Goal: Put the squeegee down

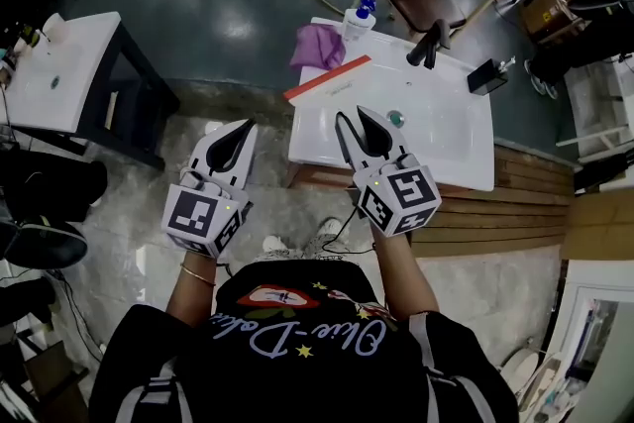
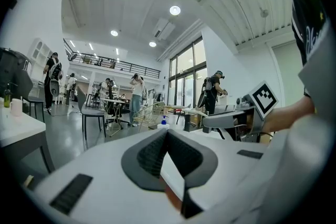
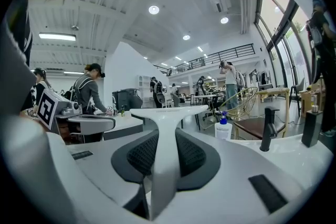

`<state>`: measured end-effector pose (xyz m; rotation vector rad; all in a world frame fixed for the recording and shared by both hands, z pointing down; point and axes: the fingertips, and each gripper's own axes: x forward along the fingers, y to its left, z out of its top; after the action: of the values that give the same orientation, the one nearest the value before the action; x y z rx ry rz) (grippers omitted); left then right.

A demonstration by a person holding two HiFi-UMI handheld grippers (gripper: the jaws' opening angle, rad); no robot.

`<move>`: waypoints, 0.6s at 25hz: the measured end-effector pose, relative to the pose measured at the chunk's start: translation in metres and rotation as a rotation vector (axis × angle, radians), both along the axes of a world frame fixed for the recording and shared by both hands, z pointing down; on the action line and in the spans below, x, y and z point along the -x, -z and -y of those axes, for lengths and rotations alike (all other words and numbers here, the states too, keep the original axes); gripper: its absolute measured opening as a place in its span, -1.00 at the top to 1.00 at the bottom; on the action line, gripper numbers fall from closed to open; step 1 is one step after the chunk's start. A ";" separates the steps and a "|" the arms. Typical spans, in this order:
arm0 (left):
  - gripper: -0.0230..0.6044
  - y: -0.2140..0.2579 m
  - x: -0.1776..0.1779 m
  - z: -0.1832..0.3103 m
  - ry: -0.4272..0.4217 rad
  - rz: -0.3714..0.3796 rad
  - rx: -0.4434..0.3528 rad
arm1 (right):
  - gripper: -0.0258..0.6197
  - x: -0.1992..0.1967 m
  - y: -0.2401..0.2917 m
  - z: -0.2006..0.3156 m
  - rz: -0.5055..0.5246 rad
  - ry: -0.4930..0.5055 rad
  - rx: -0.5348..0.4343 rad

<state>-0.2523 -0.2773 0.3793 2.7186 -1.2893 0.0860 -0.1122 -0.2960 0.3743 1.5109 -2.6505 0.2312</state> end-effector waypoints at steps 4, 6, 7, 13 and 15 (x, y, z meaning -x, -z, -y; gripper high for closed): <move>0.94 -0.001 -0.001 0.001 0.006 -0.003 0.006 | 0.64 -0.001 -0.003 0.001 0.008 -0.002 0.012; 0.94 -0.002 -0.002 0.001 0.006 -0.001 0.010 | 0.64 -0.002 -0.005 0.003 0.012 -0.003 0.017; 0.94 -0.003 -0.003 0.002 0.007 0.000 0.011 | 0.64 -0.002 -0.007 0.004 0.014 -0.003 0.019; 0.94 -0.004 -0.005 0.008 0.009 0.013 0.014 | 0.64 -0.005 -0.014 0.012 0.020 -0.006 0.026; 0.94 -0.005 -0.005 0.011 0.006 0.018 0.016 | 0.64 -0.007 -0.018 0.015 0.024 -0.009 0.034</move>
<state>-0.2470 -0.2882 0.3842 2.7063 -1.2961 0.1198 -0.1054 -0.3114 0.3919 1.5200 -2.6441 0.2950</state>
